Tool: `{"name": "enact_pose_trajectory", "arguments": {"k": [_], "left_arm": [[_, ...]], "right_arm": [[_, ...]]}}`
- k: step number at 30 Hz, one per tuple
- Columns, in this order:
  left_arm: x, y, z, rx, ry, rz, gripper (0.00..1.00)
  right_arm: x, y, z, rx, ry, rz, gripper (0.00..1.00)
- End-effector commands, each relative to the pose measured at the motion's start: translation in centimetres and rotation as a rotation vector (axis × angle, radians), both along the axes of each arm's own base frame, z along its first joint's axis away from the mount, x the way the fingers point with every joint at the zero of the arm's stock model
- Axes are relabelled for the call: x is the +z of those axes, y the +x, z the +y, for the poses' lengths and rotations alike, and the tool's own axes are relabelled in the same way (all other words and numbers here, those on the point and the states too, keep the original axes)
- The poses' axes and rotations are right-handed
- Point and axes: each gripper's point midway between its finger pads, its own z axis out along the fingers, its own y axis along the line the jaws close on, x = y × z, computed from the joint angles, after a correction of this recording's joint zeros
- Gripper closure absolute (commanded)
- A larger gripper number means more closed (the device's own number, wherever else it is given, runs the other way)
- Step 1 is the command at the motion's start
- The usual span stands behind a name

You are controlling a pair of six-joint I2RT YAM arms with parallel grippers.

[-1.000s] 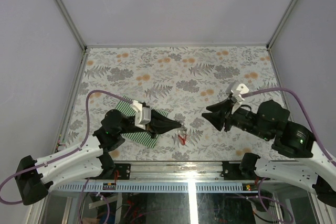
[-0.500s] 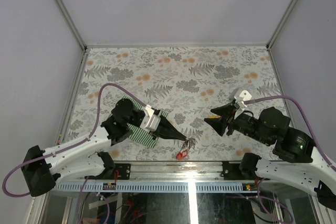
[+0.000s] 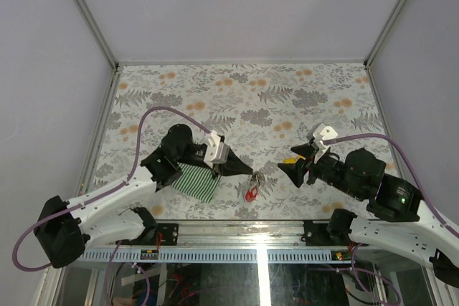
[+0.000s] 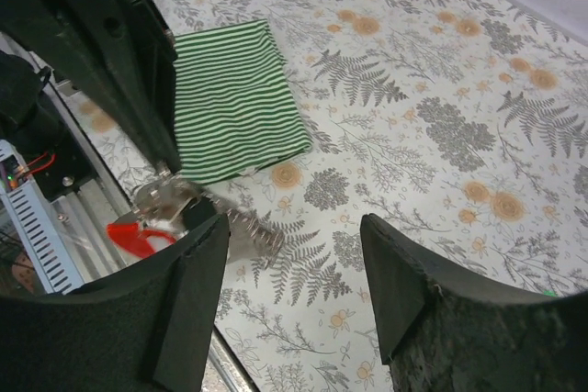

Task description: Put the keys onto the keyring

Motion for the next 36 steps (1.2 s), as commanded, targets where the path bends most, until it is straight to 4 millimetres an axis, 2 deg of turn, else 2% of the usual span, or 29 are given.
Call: {"name": "enact_pose_trajectory", "arguments": {"k": [1,4,5,9,12,14,20,23,26,28,31,34,36], "left_arm": [[-1.4,5.9,0.5,0.242,0.055,-0.030,1.00],[-3.2,10.1,1.0,0.404,0.142,-0.013,1.00],[-4.8,11.4,1.1,0.450,0.204,0.005,1.00],[-9.0,15.4,0.7,0.552,0.377,0.018,1.00],[-11.3,18.0,-0.8,0.577,0.443,0.055,1.00],[-11.9,20.0,-2.1,0.596,0.459,0.070,1.00],[-15.6,24.5,-4.8,0.658,0.520,0.118,0.98],[-17.0,26.3,-5.4,0.702,0.533,0.123,0.93],[-18.4,27.6,-5.5,0.732,0.544,0.137,0.83],[-18.6,28.3,-5.2,0.752,0.532,0.156,0.76],[-17.7,29.1,-4.5,0.782,0.485,0.195,0.69],[-15.3,29.5,-3.2,0.838,0.409,0.246,0.60],[-13.2,29.3,-2.1,0.874,0.351,0.286,0.52]], "right_arm": [[1.3,1.1,-0.6,-0.073,0.037,-0.038,0.33],[0.7,1.5,-0.7,-0.104,0.028,-0.012,0.32],[0.3,1.6,-0.7,-0.111,0.016,-0.001,0.32],[-0.9,1.7,-0.6,-0.126,-0.020,0.037,0.31],[-1.5,2.0,-0.4,-0.148,-0.018,0.063,0.31],[-1.8,2.1,-0.2,-0.158,-0.010,0.083,0.31],[-2.8,2.3,-0.3,-0.216,0.007,0.149,0.25],[-3.3,2.6,-0.7,-0.264,0.014,0.174,0.18],[-3.9,2.9,-1.0,-0.289,-0.009,0.181,0.08],[-3.9,2.7,-1.0,-0.276,-0.031,0.185,0.00],[-4.4,2.3,-1.1,-0.255,-0.079,0.191,0.01],[-4.6,2.0,-1.5,-0.262,-0.114,0.221,0.01],[-3.8,2.2,-1.8,-0.305,-0.074,0.240,0.01]]}}
